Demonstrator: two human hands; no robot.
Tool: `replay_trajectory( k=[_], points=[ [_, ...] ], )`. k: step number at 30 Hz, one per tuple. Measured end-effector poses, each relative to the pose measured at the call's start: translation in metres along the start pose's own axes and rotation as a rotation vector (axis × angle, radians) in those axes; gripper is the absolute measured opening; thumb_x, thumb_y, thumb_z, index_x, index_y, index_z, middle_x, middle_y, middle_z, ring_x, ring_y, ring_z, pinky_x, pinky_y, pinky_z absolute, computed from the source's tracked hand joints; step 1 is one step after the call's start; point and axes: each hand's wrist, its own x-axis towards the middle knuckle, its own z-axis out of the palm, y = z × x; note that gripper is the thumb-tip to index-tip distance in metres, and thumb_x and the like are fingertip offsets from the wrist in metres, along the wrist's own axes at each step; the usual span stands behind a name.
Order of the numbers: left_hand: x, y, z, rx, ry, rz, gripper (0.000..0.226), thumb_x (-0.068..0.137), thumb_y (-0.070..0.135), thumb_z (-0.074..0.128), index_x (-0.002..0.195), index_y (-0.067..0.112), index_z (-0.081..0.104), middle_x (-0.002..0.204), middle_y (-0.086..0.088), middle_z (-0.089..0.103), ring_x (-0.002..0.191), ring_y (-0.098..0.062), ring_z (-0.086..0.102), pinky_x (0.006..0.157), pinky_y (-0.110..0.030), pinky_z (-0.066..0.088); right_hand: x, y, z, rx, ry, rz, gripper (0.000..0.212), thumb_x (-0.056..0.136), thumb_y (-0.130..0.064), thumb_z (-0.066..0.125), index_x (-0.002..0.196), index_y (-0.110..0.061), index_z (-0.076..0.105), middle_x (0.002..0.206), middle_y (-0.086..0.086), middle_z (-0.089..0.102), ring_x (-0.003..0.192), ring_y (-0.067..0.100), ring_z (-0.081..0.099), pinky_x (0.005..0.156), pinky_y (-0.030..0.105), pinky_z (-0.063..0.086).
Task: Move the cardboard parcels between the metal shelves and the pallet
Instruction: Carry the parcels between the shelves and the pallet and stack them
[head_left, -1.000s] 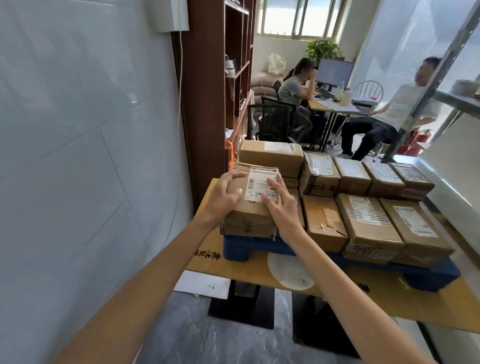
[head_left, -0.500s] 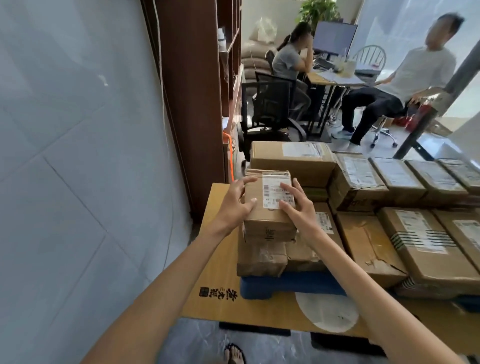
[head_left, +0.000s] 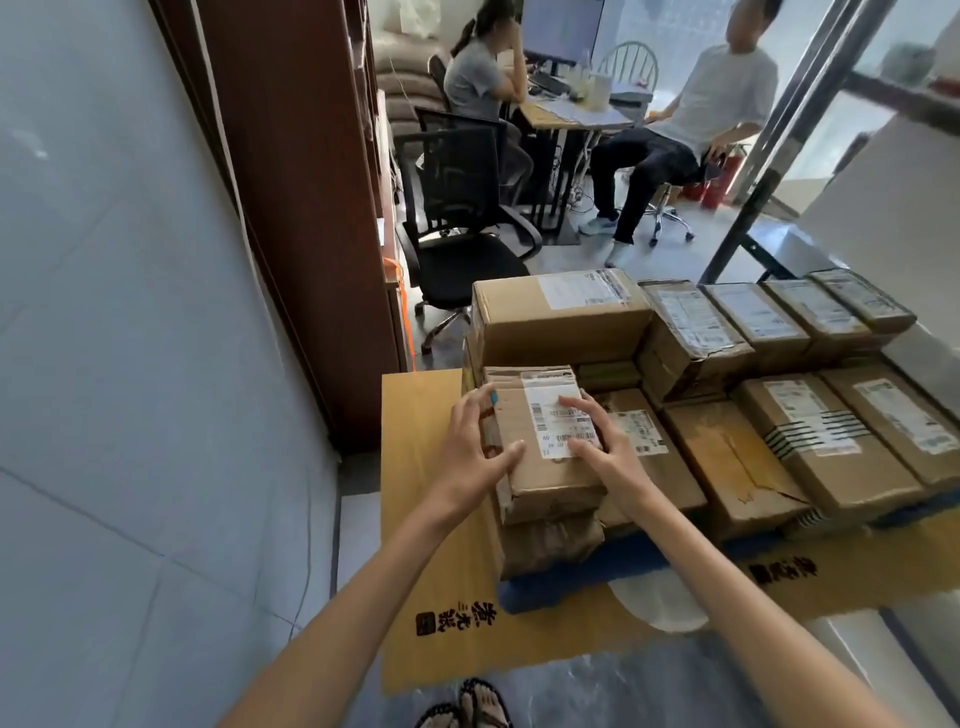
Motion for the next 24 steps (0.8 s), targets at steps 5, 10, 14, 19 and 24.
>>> replay_trajectory(
  k=[5,10,14,19,24],
  points=[
    [0.001,-0.005,-0.001,0.021,-0.044,0.007,0.065,0.084,0.035,0.070,0.139,0.029,0.035,0.137,0.005,0.036,0.126,-0.008,0.039,0.100,-0.040,0.049,0.000,-0.006,0.004,0.022,-0.003,-0.016,0.057,0.071,-0.048,0.053,0.126,-0.039,0.049,0.147,-0.002,0.036,0.122,0.016,0.046,0.087,0.028,0.046],
    [0.012,0.003,-0.008,0.188,-0.023,0.073,0.053,0.088,0.029,0.066,0.135,0.021,0.045,0.135,0.000,0.039,0.127,-0.013,0.039,0.103,-0.025,0.039,0.001,-0.015,0.006,-0.003,-0.029,0.005,0.052,0.078,-0.030,0.047,0.130,-0.039,0.046,0.154,-0.002,0.025,0.133,0.016,0.032,0.087,0.018,0.037],
    [0.029,0.031,-0.009,0.291,0.084,0.187,0.042,0.091,0.019,0.060,0.131,0.017,0.049,0.140,-0.005,0.040,0.133,-0.017,0.034,0.111,-0.029,0.031,-0.006,-0.025,-0.006,-0.035,0.136,0.027,0.053,0.084,-0.039,0.046,0.138,-0.037,0.041,0.155,-0.006,0.023,0.141,0.011,0.020,0.114,0.036,0.026],
    [0.039,0.099,0.048,0.367,-0.103,0.495,0.035,0.090,0.012,0.058,0.125,0.017,0.054,0.126,-0.003,0.054,0.125,-0.020,0.044,0.105,-0.035,0.039,-0.067,-0.028,-0.050,-0.026,0.457,0.031,0.043,0.090,-0.035,0.046,0.131,-0.027,0.051,0.134,-0.006,0.053,0.125,0.008,0.047,0.106,0.036,0.040],
    [-0.020,0.167,0.162,0.284,-0.475,0.684,0.037,0.091,0.013,0.054,0.127,0.018,0.053,0.132,-0.004,0.051,0.127,-0.022,0.040,0.106,-0.039,0.036,-0.214,-0.014,-0.119,-0.129,0.837,0.192,0.032,0.092,-0.032,0.045,0.121,-0.028,0.058,0.128,-0.007,0.056,0.121,0.006,0.049,0.101,0.020,0.036]
  ],
)
